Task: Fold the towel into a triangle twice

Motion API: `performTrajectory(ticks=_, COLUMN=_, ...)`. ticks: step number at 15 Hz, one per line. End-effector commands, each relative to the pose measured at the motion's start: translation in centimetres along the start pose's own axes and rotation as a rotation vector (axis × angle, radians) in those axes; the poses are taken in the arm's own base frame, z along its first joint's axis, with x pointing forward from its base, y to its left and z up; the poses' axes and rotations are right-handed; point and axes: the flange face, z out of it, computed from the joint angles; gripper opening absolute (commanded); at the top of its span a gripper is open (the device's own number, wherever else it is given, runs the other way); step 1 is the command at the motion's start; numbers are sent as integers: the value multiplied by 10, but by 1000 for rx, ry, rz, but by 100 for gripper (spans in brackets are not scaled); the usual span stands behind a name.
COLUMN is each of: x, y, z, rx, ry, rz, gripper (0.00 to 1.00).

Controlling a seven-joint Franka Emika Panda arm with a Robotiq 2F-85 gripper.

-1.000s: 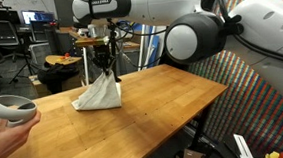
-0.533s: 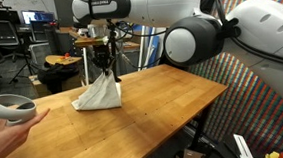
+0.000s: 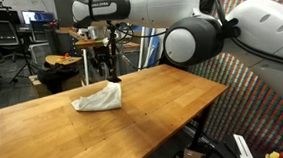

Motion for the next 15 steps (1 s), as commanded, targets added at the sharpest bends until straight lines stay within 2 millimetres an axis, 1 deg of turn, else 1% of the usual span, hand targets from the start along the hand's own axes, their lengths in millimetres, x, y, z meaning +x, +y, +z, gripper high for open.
performTrajectory(ticks=1, x=-27, y=-5, z=-31, rx=54, ry=44, rz=-58, gripper=88)
performTrajectory(ticks=2, x=-36, y=-7, z=-37, rx=61, ry=72, rz=-100, gripper=97)
performTrajectory(ticks=3, x=-43, y=-8, z=-38, rx=40, ry=99, rz=-170, gripper=100)
performTrajectory(ticks=4, x=-51, y=-5, z=-39, rx=10, ry=104, rz=-217, gripper=100)
performTrajectory(ticks=5, x=-36, y=-12, z=-27, rx=38, ry=70, rz=-134, gripper=94)
performTrajectory(ticks=6, x=-46, y=-13, z=-30, rx=27, ry=82, rz=-168, gripper=100)
performTrajectory(ticks=8, x=-56, y=-13, z=-33, rx=16, ry=86, rz=-193, gripper=100)
performTrajectory(ticks=15, x=-50, y=-10, z=-30, rx=5, ry=82, rz=-201, gripper=100)
